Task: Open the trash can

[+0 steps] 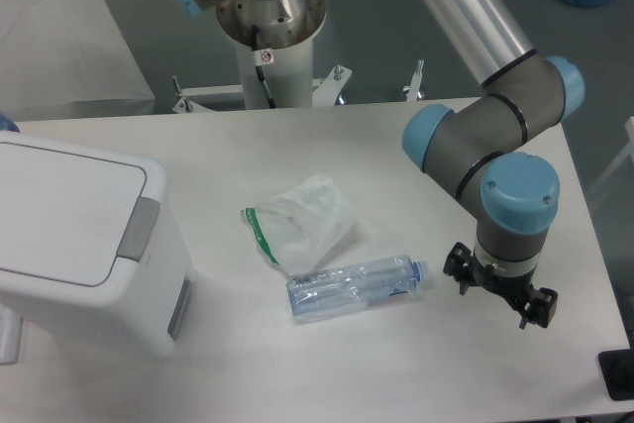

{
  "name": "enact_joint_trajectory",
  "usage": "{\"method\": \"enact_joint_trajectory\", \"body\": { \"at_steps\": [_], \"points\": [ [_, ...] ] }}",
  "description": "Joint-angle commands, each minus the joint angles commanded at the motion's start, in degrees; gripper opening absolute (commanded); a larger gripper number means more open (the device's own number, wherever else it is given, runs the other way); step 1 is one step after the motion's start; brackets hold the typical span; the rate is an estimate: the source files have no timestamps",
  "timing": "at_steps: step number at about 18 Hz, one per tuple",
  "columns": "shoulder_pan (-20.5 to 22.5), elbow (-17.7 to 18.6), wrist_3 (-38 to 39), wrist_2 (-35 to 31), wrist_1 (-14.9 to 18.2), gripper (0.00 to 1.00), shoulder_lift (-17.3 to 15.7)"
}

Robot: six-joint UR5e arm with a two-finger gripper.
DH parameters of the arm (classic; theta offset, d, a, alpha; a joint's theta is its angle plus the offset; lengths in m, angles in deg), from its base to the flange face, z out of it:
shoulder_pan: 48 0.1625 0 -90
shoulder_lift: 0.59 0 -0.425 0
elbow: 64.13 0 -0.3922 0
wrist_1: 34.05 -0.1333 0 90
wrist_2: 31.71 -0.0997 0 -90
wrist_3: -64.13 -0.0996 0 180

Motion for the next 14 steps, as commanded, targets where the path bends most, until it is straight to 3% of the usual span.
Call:
{"method": "enact_joint_trajectory", "body": {
  "at_steps": [14],
  "points": [
    [-0.2,0.1,-0.1,0.3,-0.1,1.0,-0.1]
  ]
}}
